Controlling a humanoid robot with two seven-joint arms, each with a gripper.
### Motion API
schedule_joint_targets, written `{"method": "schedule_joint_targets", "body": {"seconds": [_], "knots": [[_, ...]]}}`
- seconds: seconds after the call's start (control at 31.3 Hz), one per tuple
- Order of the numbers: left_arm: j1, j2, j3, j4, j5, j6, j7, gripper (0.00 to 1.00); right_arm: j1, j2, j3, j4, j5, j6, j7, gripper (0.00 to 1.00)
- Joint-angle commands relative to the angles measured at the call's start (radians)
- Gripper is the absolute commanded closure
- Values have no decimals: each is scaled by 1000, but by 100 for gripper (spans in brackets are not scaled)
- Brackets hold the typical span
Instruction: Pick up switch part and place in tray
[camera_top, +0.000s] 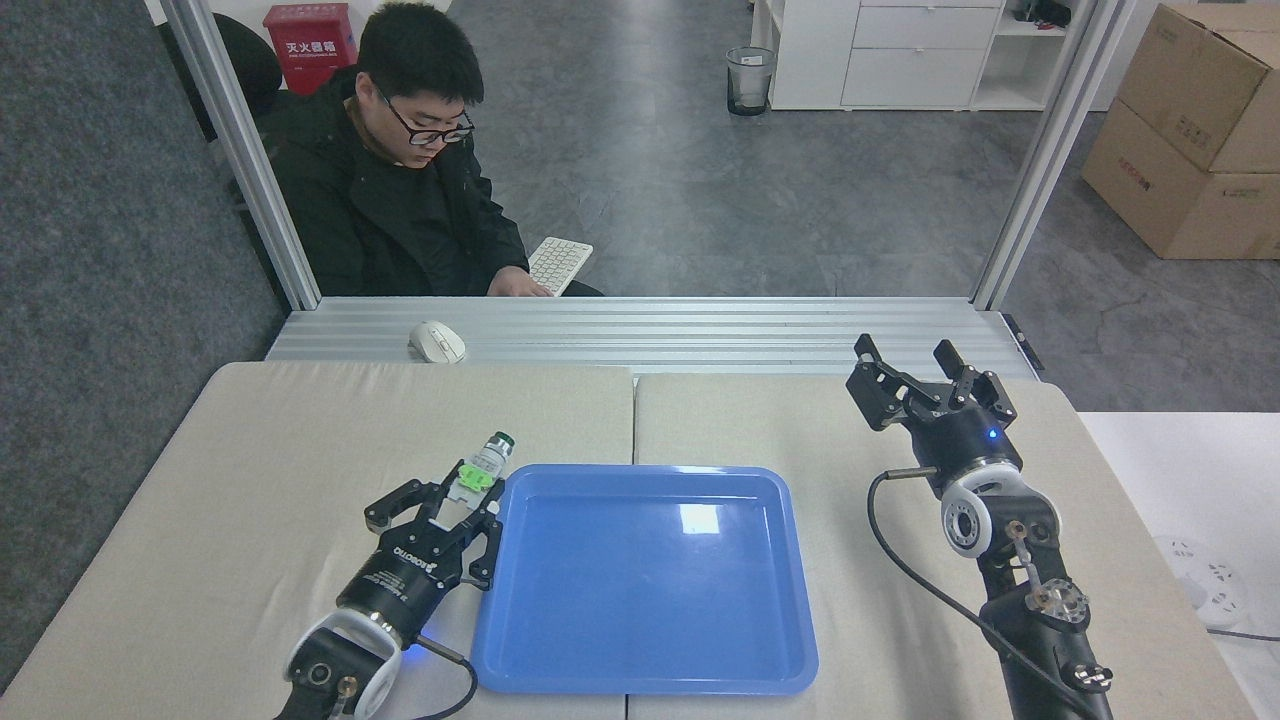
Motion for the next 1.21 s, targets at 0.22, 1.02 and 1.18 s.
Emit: {"method": "schedule_joint_targets", "body": {"seconds": [0.22, 1.02, 1.18], "knots": [[-31, -205, -298, 235, -205, 79, -126, 100, 0, 4, -1, 0, 0, -1, 0, 0], [-141, -159, 120, 60, 62, 100, -224, 5, 0, 4, -1, 0, 0, -1, 0, 0], [-238, -66, 217, 170, 107, 108, -211, 1, 0, 4, -1, 0, 0, -1, 0, 0]]}}
